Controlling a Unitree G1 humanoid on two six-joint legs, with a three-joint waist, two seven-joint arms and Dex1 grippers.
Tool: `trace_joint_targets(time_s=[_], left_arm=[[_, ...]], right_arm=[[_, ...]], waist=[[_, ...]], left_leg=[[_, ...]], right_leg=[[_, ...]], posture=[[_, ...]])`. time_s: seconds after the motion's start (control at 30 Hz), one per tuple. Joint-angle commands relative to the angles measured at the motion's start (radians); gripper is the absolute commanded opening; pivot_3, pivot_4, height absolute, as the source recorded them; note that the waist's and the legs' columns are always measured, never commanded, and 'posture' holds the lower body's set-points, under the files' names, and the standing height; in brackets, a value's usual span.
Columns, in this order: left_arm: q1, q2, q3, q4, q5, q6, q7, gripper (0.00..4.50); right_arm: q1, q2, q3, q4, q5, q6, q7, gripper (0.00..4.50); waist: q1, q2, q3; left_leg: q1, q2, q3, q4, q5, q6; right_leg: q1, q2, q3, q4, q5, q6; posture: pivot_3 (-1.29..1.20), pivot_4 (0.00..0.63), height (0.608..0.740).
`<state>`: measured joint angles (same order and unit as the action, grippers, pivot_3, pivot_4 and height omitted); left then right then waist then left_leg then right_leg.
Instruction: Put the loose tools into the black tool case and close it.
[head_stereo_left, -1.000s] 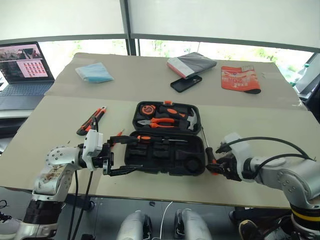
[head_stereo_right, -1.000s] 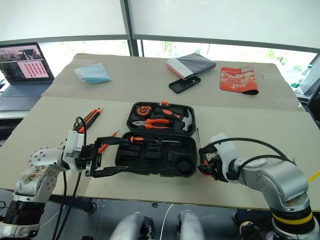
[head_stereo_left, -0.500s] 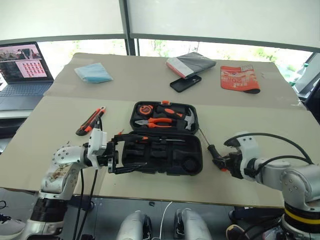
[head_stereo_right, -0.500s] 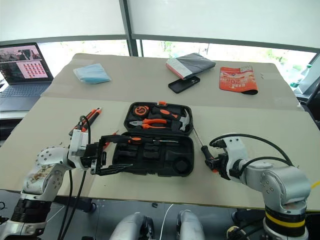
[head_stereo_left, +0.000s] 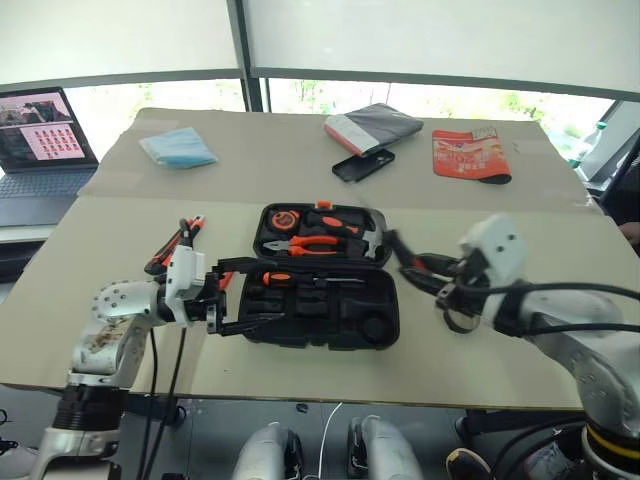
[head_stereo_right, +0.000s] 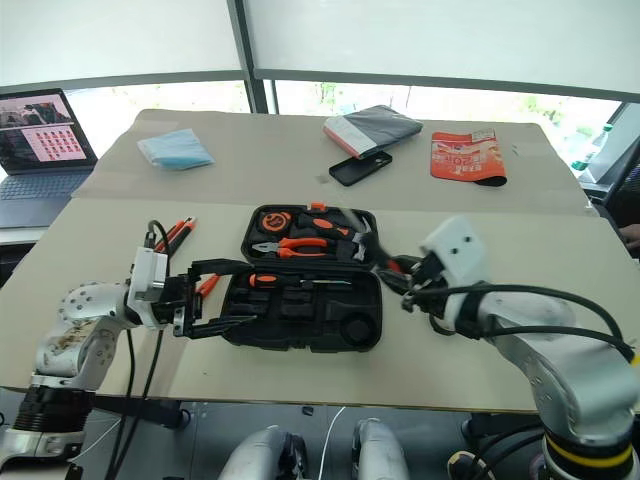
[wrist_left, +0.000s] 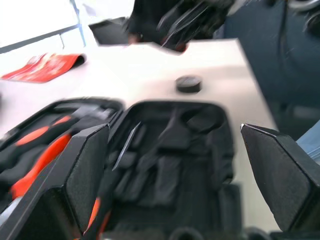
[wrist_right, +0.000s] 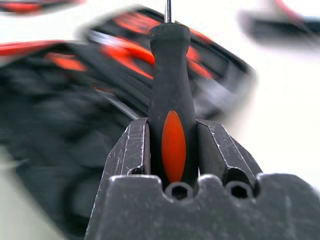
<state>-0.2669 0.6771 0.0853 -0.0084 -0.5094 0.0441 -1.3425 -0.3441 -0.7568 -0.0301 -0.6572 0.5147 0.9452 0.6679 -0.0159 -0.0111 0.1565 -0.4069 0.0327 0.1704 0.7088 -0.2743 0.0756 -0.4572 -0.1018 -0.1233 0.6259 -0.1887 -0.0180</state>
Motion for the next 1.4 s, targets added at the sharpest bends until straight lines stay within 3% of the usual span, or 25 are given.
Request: trace_joint_targets(time_s=[0.03, 0.17, 0.4, 0.67, 1.0, 1.07, 1.23, 1.4], left_arm=[[0.049, 0.046, 0.063, -0.022, -0.015, 0.002, 0.001, 4.5], [0.127, 0.065, 0.095, -0.067, -0.016, 0.009, 0.03, 4.5], [0.227, 0.049, 0.12, -0.197, -0.032, 0.031, 0.109, 4.5], [0.251, 0.047, 0.125, -0.248, -0.045, 0.048, 0.159, 4.5], [0.218, 0.04, 0.105, -0.206, -0.027, 0.028, 0.167, 4.5], [0.214, 0.037, 0.104, -0.2, -0.023, 0.023, 0.167, 4.5], [0.215, 0.031, 0.105, -0.187, -0.019, 0.011, 0.164, 4.5], [0.226, 0.023, 0.105, -0.187, -0.016, 0.002, 0.176, 4.5]], right_arm=[[-0.145, -0.099, 0.24, 0.216, -0.187, -0.254, 0.226, 1.01], [-0.327, -0.076, 0.419, 0.38, -0.291, -0.277, 0.329, 1.01], [-0.484, -0.047, 0.584, 0.53, -0.462, -0.377, 0.446, 1.01], [-0.47, 0.028, 0.601, 0.576, -0.535, -0.409, 0.454, 1.01], [-0.437, 0.044, 0.583, 0.609, -0.598, -0.436, 0.451, 1.01], [-0.435, 0.046, 0.568, 0.626, -0.602, -0.458, 0.444, 2.02], [-0.444, 0.057, 0.488, 0.652, -0.529, -0.562, 0.489, 3.52], [-0.448, 0.067, 0.39, 0.732, -0.417, -0.744, 0.593, 3.52]], waist=[[-0.002, 0.0, 0.001], [-0.001, -0.001, 0.002], [0.009, -0.001, 0.002], [0.004, -0.001, 0.002], [0.004, -0.001, 0.002], [0.004, -0.001, 0.002], [0.004, -0.001, 0.002], [0.003, -0.002, 0.002]], left_leg=[[0.001, 0.0, 0.001, 0.0, 0.0, 0.0], [-0.001, 0.0, 0.002, -0.001, 0.001, 0.0], [-0.004, 0.0, 0.0, -0.001, 0.0, -0.001], [-0.003, 0.0, 0.001, -0.001, -0.002, -0.009], [-0.001, 0.0, 0.001, -0.001, -0.001, -0.012], [-0.001, 0.0, 0.001, -0.001, -0.001, -0.012], [-0.001, 0.0, 0.001, -0.001, -0.001, -0.012], [0.0, 0.0, 0.001, -0.001, -0.001, -0.012]], right_leg=[[-0.001, 0.0, 0.0, 0.0, 0.0, 0.0], [-0.002, -0.007, 0.0, 0.0, 0.0, -0.001], [-0.003, -0.011, -0.001, -0.001, 0.001, -0.005], [-0.003, -0.01, -0.002, 0.001, -0.001, -0.002], [-0.002, -0.01, -0.002, 0.002, -0.001, -0.003], [-0.002, -0.01, -0.002, 0.002, 0.0, -0.003], [-0.001, -0.01, -0.002, 0.002, -0.001, -0.003], [-0.001, -0.009, -0.002, 0.002, 0.0, -0.003]], posture=[[0.0, 0.15, 0.74], [0.0, 0.15, 0.74], [0.0, 0.15, 0.74], [0.0, 0.15, 0.74], [0.0, 0.15, 0.74], [0.0, 0.15, 0.74], [0.0, 0.15, 0.74], [0.0, 0.15, 0.74]])
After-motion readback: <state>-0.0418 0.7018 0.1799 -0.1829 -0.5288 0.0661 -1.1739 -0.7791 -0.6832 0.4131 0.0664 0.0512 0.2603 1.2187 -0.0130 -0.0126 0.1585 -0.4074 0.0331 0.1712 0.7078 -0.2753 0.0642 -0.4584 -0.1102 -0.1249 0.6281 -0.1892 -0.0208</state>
